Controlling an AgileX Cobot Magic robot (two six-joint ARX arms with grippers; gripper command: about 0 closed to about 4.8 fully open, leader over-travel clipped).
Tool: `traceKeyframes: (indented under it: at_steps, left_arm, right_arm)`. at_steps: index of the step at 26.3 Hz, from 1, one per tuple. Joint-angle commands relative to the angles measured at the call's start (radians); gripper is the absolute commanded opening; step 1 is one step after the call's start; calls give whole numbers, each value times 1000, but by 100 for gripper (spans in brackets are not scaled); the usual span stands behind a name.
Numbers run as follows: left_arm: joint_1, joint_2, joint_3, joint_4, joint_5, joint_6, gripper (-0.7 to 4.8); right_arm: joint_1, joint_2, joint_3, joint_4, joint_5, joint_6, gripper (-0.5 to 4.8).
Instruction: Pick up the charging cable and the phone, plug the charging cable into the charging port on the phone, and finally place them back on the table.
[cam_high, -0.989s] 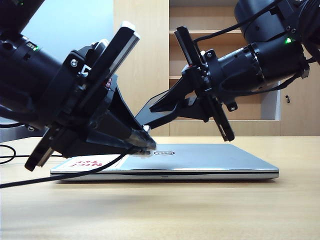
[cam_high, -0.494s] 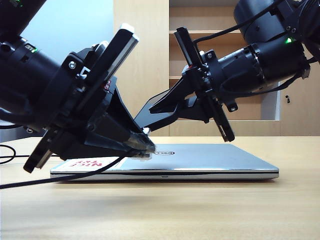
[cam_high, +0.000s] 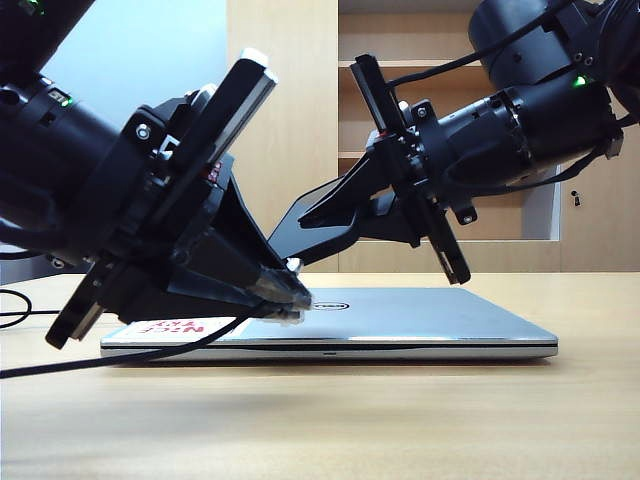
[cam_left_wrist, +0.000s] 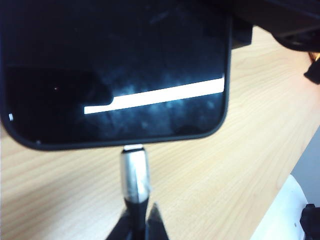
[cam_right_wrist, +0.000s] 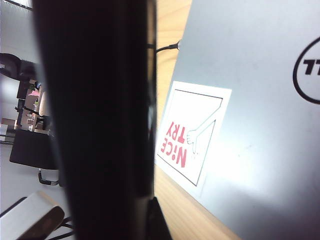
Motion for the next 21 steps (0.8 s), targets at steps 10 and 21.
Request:
traceKeyframes:
  at_steps: [10,21]
  left_arm:
    - [7,-4,4,59,-27,4,-4]
    - [6,-5,5,58,-27,4,214]
  right_arm:
    - [5,-5,3,-35,-52,-40,-5]
    - [3,-7,3,-27,-33,-40,-6]
